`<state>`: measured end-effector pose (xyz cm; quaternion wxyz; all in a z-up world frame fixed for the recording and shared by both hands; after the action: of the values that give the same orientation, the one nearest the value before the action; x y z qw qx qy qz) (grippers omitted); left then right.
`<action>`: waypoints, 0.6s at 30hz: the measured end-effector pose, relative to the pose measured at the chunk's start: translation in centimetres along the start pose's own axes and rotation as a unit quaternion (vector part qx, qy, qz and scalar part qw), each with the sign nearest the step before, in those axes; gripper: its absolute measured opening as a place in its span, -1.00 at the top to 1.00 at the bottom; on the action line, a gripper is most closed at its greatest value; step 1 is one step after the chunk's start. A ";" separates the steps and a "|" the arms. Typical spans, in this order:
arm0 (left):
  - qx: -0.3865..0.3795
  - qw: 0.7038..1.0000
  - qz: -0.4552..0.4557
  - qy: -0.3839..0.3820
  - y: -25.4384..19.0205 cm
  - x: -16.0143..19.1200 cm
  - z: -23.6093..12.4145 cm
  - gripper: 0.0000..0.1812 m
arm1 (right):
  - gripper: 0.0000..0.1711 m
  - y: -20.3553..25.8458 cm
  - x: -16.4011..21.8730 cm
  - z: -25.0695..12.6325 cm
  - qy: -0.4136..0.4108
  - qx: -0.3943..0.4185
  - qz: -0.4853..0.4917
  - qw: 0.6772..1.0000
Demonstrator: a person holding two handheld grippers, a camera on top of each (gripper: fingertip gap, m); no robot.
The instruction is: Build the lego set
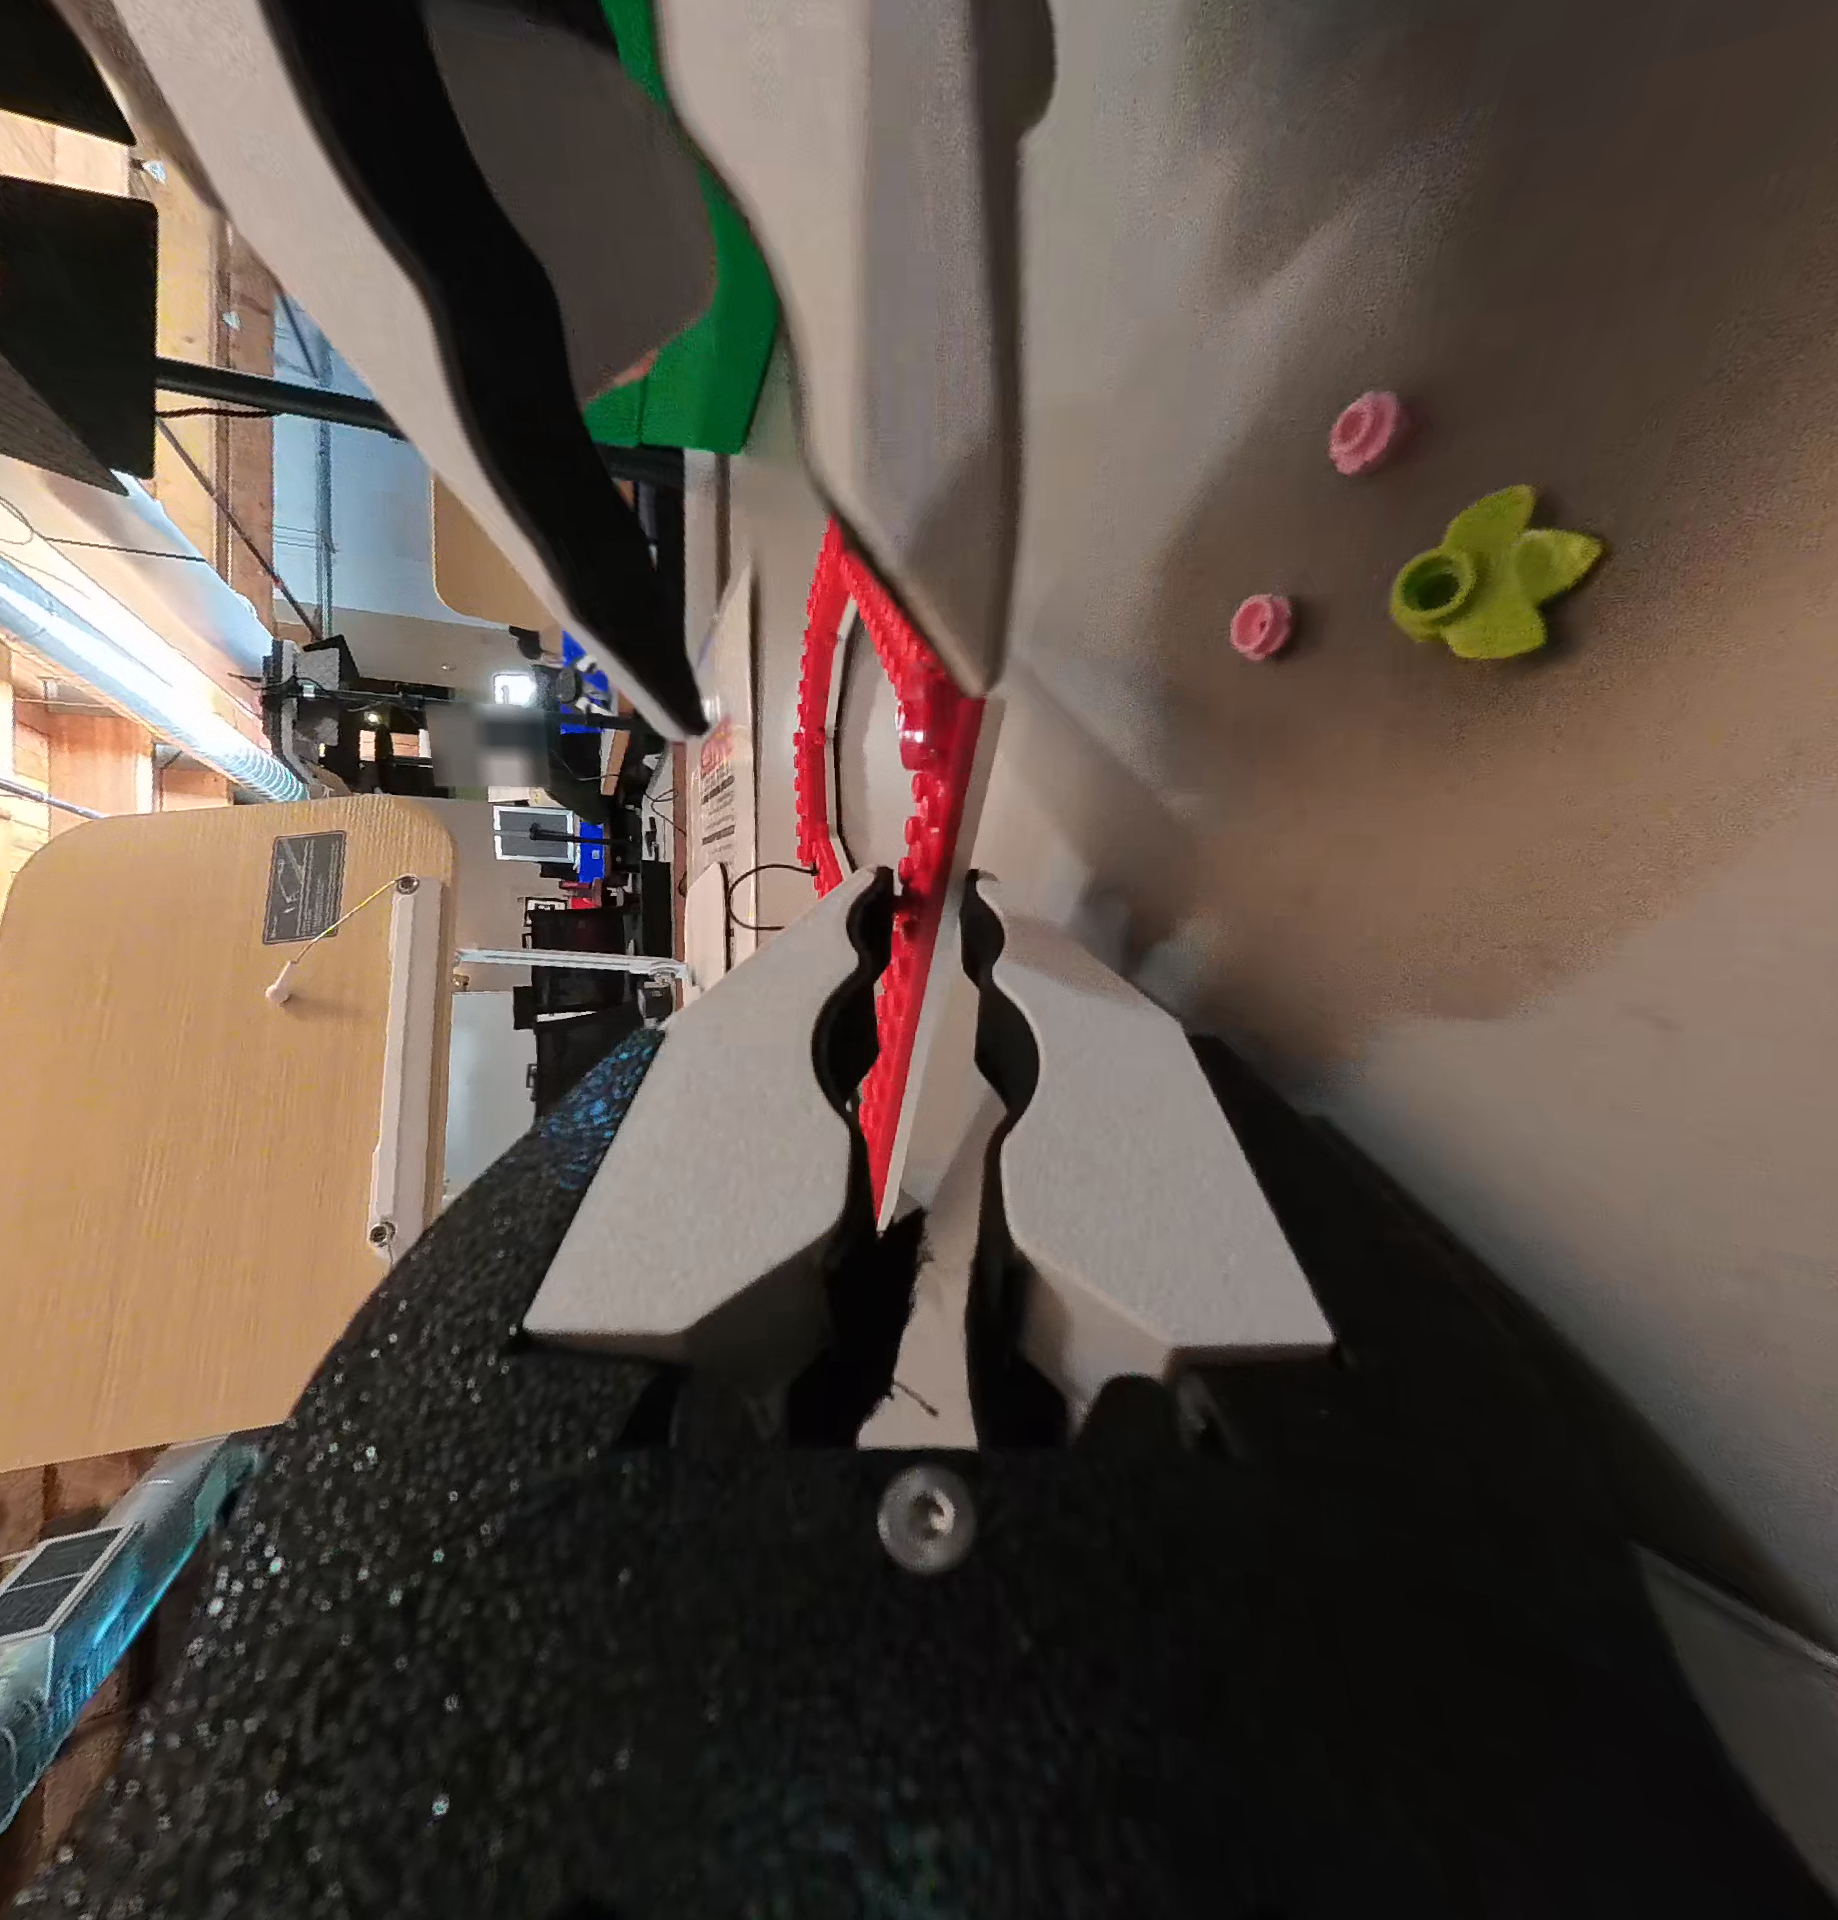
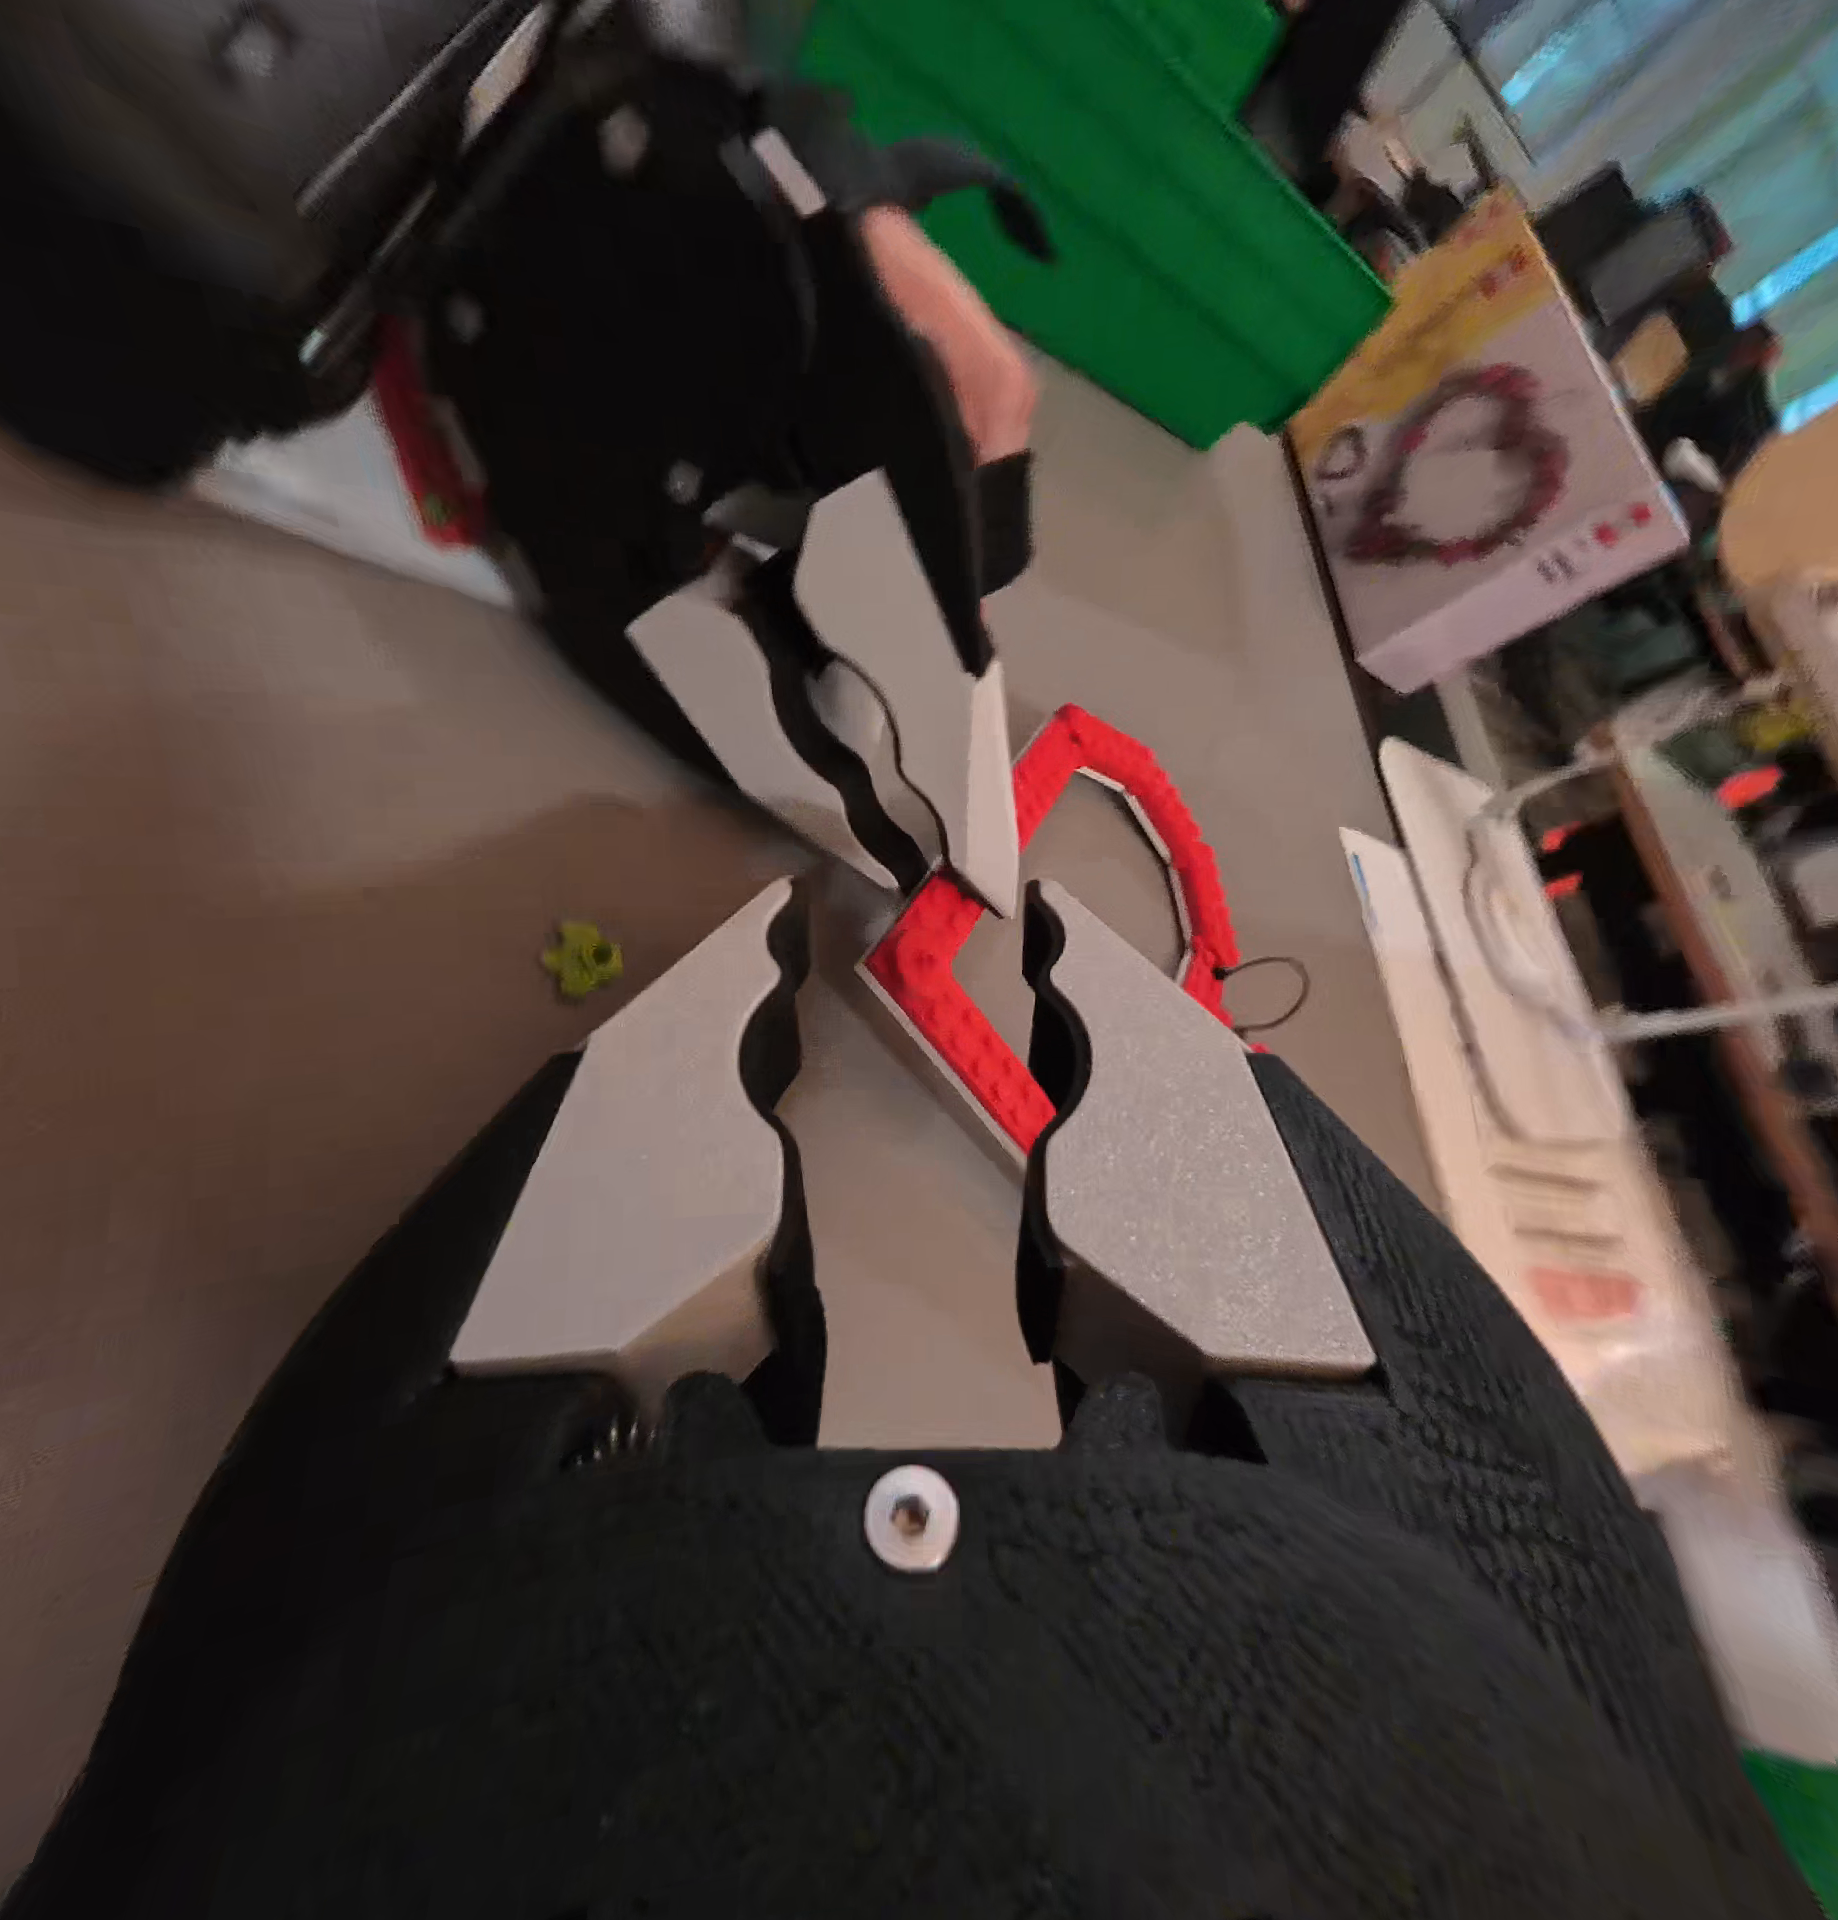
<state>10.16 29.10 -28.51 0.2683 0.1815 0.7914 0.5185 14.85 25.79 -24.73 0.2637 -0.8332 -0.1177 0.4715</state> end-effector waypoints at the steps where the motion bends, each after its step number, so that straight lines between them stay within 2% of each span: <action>1: 0.000 1.000 0.001 0.000 0.0 0.0 0.0 0.89 | 0.54 0.0 -0.2 -0.1 -0.009 0.000 0.050 0.999; 3: 0.000 1.000 0.003 0.000 0.0 0.0 0.0 0.89 | 0.63 -0.8 -0.3 -0.6 -0.039 0.022 0.170 0.984; 5: 0.000 1.000 0.003 0.000 0.0 0.0 0.0 0.89 | 0.65 -1.0 -0.1 -0.8 -0.072 0.006 0.286 0.956; 7: 0.000 1.000 0.003 0.000 0.0 0.0 0.0 0.89 | 0.65 -1.0 0.8 -0.7 -0.080 -0.007 0.353 0.932; 18: 0.001 1.000 0.008 0.000 -0.1 -0.1 0.0 0.89 | 0.75 -0.6 2.4 0.5 -0.036 -0.032 0.330 0.943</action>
<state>10.18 29.01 -28.53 0.2641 0.1886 0.7901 0.5200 15.72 27.55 -26.35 0.0621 -0.8156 0.1400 0.5580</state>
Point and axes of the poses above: each gripper's, where its closed fingertips meet, z out along the fingers, x out of its underside, y = z × x across the jaws, the point moved 3 cm from there along -z, back along the fingers, and after that the axes turned 4 degrees about -y, right-handed, at the moved point
